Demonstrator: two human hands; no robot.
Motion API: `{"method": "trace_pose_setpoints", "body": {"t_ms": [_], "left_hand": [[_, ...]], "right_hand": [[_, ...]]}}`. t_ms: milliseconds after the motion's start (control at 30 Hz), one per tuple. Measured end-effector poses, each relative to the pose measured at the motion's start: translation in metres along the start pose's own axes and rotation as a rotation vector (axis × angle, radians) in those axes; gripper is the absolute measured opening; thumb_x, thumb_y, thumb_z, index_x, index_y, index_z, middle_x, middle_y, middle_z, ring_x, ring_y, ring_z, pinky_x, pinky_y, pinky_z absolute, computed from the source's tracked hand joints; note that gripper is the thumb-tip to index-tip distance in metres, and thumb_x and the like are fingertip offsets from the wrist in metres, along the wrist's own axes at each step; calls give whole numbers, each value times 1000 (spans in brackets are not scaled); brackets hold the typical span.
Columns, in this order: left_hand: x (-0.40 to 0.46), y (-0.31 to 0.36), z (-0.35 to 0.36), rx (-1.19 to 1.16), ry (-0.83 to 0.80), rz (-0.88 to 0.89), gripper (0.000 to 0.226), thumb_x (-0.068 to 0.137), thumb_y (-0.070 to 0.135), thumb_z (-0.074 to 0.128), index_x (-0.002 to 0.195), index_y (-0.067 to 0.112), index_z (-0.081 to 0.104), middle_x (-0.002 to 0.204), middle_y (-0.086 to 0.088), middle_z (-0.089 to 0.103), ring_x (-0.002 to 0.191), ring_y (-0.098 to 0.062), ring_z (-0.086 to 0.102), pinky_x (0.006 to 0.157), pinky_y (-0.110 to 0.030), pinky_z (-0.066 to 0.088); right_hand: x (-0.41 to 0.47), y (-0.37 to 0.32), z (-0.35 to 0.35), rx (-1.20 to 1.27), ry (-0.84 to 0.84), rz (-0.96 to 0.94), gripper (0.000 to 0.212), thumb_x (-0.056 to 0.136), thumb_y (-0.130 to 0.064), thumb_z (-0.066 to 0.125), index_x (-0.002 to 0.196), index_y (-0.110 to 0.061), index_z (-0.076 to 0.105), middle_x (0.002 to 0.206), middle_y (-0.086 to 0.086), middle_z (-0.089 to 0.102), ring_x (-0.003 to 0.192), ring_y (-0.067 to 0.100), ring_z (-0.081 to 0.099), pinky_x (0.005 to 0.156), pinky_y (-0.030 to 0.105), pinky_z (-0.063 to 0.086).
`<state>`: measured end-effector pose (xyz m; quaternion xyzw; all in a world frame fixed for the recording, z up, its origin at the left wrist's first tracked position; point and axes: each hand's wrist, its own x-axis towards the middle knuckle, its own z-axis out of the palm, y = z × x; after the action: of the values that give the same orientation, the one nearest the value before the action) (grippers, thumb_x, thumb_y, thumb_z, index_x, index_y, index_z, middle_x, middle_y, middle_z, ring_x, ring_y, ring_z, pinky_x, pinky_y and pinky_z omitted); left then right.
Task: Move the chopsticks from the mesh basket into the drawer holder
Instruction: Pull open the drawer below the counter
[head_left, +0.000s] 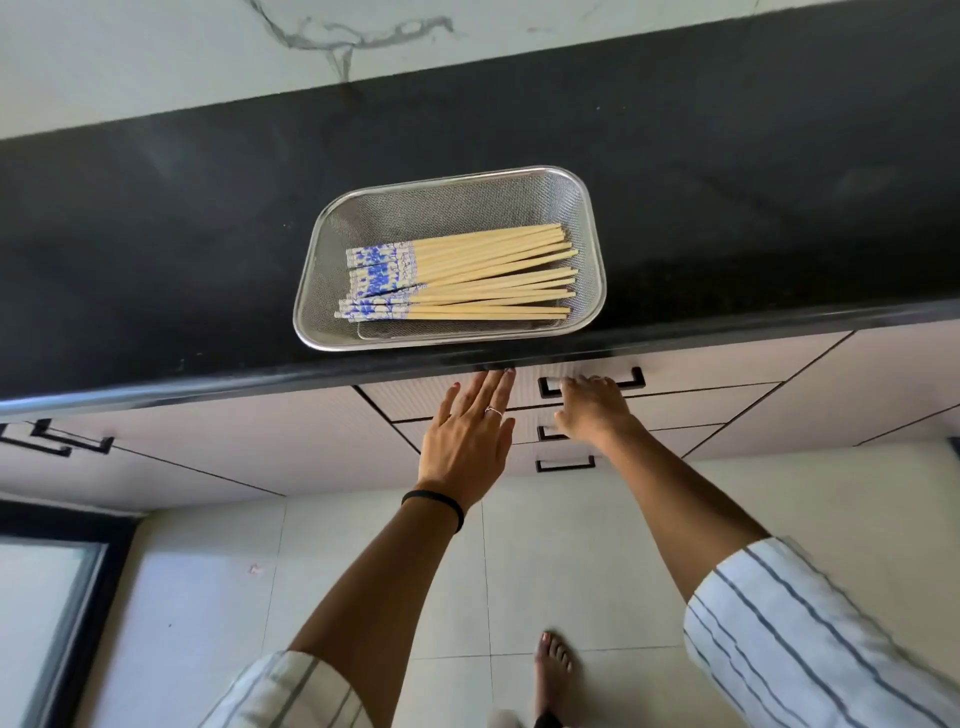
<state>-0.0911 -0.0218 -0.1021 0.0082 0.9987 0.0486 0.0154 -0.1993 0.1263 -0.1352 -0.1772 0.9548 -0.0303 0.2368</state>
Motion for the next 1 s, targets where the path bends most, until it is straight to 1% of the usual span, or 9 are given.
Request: {"method": "trace_pose_setpoints", "body": {"t_ms": [167,300,400,567,667,767,833,933,1000], "left_hand": [[-5,-5,-7,42,4,52,57,102,37,24,152,20,0,159,2,5,147,-13,4,115,-32,-9],[-18,-13,-7,34,12,95,57,102,34,27,152,20,3,158,4,-3,147,-15,0,116,-34,-5],[-27,-20,-5,67,-3,75,58,102,36,25,151,21,-2,157,4,-10,147,-16,-2,115,-35,-5],[-43,-30,-5,72,-31,25,59,102,39,26,152,22,1,160,4,-1,148,-17,1,118,-37,2],[-60,-26,-5,1,-45,22,58,101,43,24,153,23,5,160,6,3,148,-16,3,119,-38,6],[-84,-20,-5,-58,-70,32,59,101,47,22,153,25,6,160,7,4,148,-15,2,119,-37,8],[-104,-16,-4,-66,-97,50,59,100,49,21,153,25,7,160,7,5,147,-13,2,119,-35,8],[-133,-12,-7,-88,-108,31,61,99,52,23,152,23,15,159,6,13,147,-13,8,119,-33,12],[-153,-10,-9,-117,-119,9,60,98,53,28,148,21,28,155,2,29,144,-16,23,114,-32,21]], "right_hand": [[-10,-2,8,-4,27,22,49,97,-41,41,132,-8,48,136,14,55,125,31,50,109,42,35],[-27,-2,19,-19,38,11,50,96,-42,42,132,-8,47,135,12,55,125,30,50,107,41,34],[-35,-2,21,0,24,26,51,96,-42,42,133,-8,46,137,12,53,127,31,48,109,40,32],[-73,-13,42,0,65,61,48,97,-42,39,127,-7,53,129,12,58,122,30,52,105,40,36],[-115,-21,59,46,215,58,42,97,-37,40,121,-6,56,121,13,61,112,31,58,98,39,41],[-157,-32,69,16,523,-45,26,91,-29,53,98,-7,64,94,11,66,86,31,65,80,37,50],[-182,-41,73,-39,716,-90,21,89,-32,56,91,-12,63,87,5,63,80,27,62,79,37,48],[-207,-53,72,-41,779,-133,31,89,-38,56,106,-12,62,103,6,64,89,28,60,85,39,48],[-221,-59,71,-15,749,-170,38,90,-40,56,113,-9,62,115,10,64,97,30,61,91,41,49]]}}
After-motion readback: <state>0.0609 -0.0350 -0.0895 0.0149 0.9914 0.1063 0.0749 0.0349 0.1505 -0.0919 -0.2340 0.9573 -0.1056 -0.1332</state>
